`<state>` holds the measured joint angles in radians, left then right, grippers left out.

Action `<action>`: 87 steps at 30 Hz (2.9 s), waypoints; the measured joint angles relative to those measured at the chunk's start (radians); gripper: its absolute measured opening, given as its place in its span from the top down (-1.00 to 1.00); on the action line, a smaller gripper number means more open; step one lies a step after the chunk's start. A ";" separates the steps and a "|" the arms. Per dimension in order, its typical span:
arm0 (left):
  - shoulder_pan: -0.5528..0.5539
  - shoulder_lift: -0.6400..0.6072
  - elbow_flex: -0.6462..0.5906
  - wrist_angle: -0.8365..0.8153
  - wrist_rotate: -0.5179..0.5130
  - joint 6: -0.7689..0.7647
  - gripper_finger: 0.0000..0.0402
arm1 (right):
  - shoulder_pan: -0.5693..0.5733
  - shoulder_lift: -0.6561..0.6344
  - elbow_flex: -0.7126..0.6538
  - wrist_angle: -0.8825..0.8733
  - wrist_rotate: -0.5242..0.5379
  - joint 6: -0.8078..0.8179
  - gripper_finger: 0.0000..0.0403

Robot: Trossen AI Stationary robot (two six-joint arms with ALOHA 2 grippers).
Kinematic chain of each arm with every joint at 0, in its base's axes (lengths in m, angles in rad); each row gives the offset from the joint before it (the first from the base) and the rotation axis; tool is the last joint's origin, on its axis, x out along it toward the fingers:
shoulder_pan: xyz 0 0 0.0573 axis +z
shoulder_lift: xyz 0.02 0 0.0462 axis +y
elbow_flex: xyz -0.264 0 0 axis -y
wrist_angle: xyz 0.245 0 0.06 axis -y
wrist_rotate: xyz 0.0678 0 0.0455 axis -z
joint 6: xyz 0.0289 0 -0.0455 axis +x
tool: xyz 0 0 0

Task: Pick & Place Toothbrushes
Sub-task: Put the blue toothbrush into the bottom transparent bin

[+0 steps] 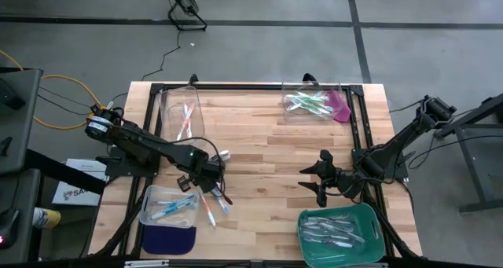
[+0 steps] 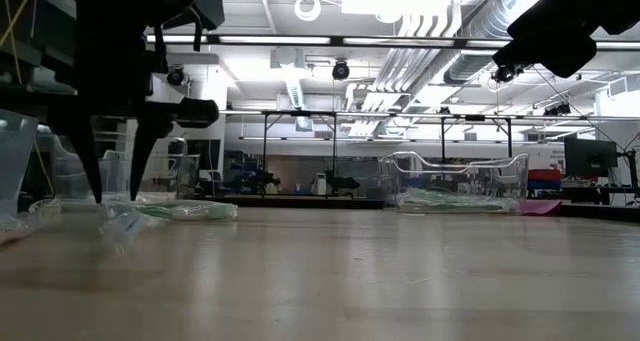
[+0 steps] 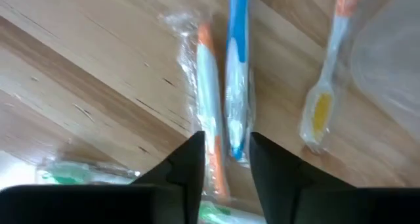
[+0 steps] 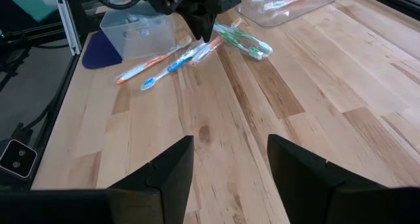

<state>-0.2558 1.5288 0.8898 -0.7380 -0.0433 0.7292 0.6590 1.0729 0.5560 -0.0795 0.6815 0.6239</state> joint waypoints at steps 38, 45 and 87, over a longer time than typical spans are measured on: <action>-0.060 0.066 -0.003 0.083 0.060 -0.031 0.14 | -0.021 0.109 -0.001 0.037 -0.009 -0.001 0.07; -0.059 0.066 -0.003 0.080 0.063 -0.048 0.14 | -0.021 0.106 0.000 0.069 -0.011 -0.026 0.07; -0.059 0.064 0.048 -0.075 0.115 -0.196 0.34 | -0.021 0.106 0.000 0.069 -0.025 -0.026 0.07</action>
<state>-0.3149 1.5932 0.9375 -0.8131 0.0718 0.5331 0.6384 1.1786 0.5560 -0.0109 0.6568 0.5976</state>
